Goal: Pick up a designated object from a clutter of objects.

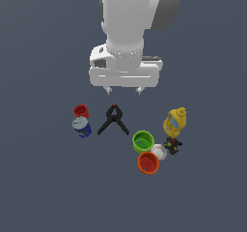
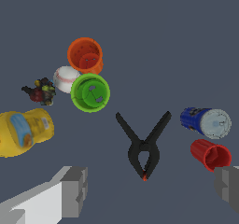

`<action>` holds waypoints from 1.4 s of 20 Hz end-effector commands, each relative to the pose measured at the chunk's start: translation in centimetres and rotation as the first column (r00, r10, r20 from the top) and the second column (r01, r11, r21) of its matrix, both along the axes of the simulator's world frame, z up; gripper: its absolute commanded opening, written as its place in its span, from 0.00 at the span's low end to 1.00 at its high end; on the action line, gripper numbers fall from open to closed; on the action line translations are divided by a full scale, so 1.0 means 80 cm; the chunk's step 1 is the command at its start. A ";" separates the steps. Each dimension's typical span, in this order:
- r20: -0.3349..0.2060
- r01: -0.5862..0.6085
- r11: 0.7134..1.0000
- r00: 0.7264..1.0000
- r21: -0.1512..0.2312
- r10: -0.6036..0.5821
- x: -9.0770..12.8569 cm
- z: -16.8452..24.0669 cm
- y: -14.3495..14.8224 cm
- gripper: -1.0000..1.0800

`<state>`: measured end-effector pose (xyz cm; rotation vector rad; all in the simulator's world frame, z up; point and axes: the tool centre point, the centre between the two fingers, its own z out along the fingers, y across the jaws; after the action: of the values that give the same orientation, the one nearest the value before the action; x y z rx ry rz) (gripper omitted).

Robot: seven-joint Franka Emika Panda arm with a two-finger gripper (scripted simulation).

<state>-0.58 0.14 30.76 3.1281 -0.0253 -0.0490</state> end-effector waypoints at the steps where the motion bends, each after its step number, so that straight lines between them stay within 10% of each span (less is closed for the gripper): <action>1: 0.000 0.000 1.000 1.000 0.000 0.000 0.000 0.000 0.000 0.62; 28: 0.064 0.020 0.996 0.998 -0.082 -0.015 0.043 -0.082 0.035 0.62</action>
<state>2.39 2.37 25.16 3.0553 -0.0552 0.0317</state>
